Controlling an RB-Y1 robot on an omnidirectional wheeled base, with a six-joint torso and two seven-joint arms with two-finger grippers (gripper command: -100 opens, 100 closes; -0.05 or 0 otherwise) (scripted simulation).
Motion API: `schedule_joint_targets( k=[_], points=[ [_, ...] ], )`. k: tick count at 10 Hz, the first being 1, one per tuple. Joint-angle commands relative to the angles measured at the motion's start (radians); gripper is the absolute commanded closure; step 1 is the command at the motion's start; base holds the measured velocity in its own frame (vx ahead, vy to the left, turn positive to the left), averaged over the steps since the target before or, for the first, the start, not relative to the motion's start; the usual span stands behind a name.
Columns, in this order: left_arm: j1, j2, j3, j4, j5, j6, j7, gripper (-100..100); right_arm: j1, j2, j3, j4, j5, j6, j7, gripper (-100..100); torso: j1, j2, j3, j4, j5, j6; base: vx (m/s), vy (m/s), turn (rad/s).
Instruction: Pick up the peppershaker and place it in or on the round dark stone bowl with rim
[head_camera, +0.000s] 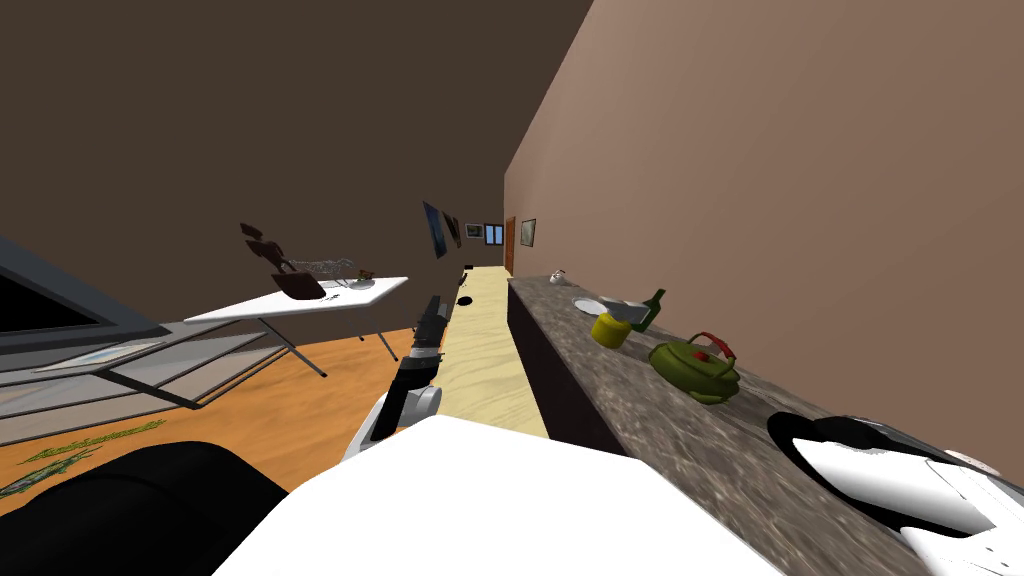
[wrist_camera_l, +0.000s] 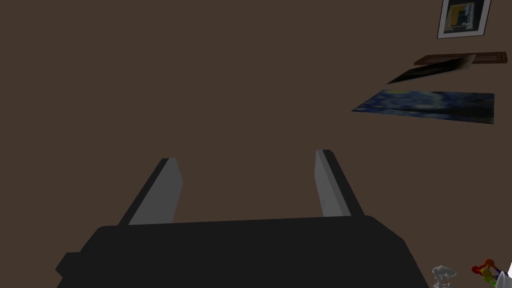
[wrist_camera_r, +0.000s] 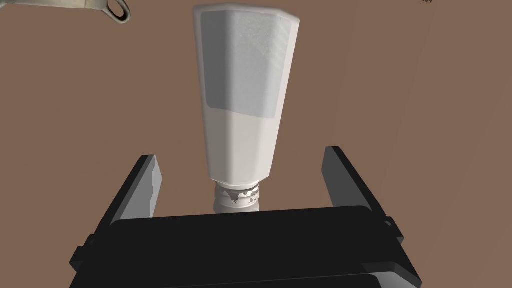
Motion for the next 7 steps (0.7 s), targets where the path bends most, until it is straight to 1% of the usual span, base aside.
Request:
schedule_joint_targets(
  k=[1,3,4,5,7],
  points=[
    [0.000,0.000,0.000,0.000,0.000,0.000,0.000,0,0.000,0.000,0.000,0.000,0.000,0.000,0.000,-100,0.000,0.000,0.000,0.000,0.000,0.000,0.000,0.000,0.000],
    [0.000,0.000,0.000,0.000,0.000,0.000,0.000,0,0.000,0.000,0.000,0.000,0.000,0.000,0.000,-100,0.001,0.000,0.000,0.000,0.000,0.000,0.000,0.000,0.000],
    [0.000,0.000,0.000,0.000,0.000,0.000,0.000,0,0.000,0.000,0.000,0.000,0.000,0.000,0.000,0,0.001,0.000,0.000,0.000,0.000,0.000,0.000,0.000,0.000],
    [0.000,0.000,0.000,0.000,0.000,0.000,0.000,0,-0.007,-0.022,-0.006,-0.013,-0.026,0.029,0.024,-100,0.001,0.000,0.000,0.000,0.000,0.000,-0.035,0.005,0.071],
    [0.000,0.000,0.000,0.000,0.000,0.000,0.000,0,-0.013,-0.044,-0.013,-0.026,-0.053,0.059,0.048,-100,0.002,0.003,0.002,0.001,0.001,0.000,-0.062,0.011,0.065]
  ],
)
